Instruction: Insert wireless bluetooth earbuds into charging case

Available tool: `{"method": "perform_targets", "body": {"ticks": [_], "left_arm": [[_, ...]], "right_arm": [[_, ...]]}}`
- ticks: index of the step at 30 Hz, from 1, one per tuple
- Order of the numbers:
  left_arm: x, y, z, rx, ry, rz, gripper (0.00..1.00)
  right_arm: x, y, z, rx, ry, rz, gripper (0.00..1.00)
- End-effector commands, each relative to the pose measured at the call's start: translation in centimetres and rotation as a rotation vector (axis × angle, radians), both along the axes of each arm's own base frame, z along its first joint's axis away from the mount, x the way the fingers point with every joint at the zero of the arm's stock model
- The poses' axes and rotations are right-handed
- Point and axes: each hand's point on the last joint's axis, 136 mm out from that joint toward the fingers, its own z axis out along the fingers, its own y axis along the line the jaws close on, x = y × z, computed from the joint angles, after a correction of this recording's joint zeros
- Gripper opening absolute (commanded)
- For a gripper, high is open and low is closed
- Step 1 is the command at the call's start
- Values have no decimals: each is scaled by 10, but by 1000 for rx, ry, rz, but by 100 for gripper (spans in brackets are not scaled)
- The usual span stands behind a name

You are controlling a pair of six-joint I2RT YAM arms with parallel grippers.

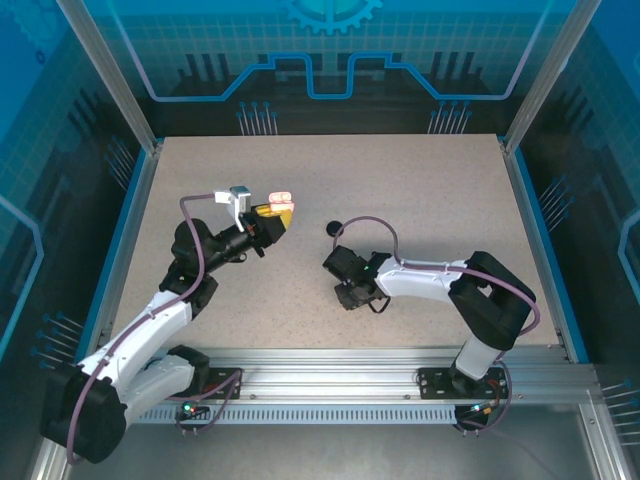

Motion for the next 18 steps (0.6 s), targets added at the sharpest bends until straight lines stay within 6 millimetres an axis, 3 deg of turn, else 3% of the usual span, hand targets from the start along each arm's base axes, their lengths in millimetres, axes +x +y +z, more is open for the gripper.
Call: {"method": "perform_targets", "body": {"ticks": [1, 18], "left_arm": [[-4, 1, 6, 7, -46, 10, 0], [-6, -2, 4, 15, -46, 6, 0]], "right_arm": [[-1, 7, 0, 3, -2, -24, 31], [-10, 1, -15, -26, 10, -96, 20]]}}
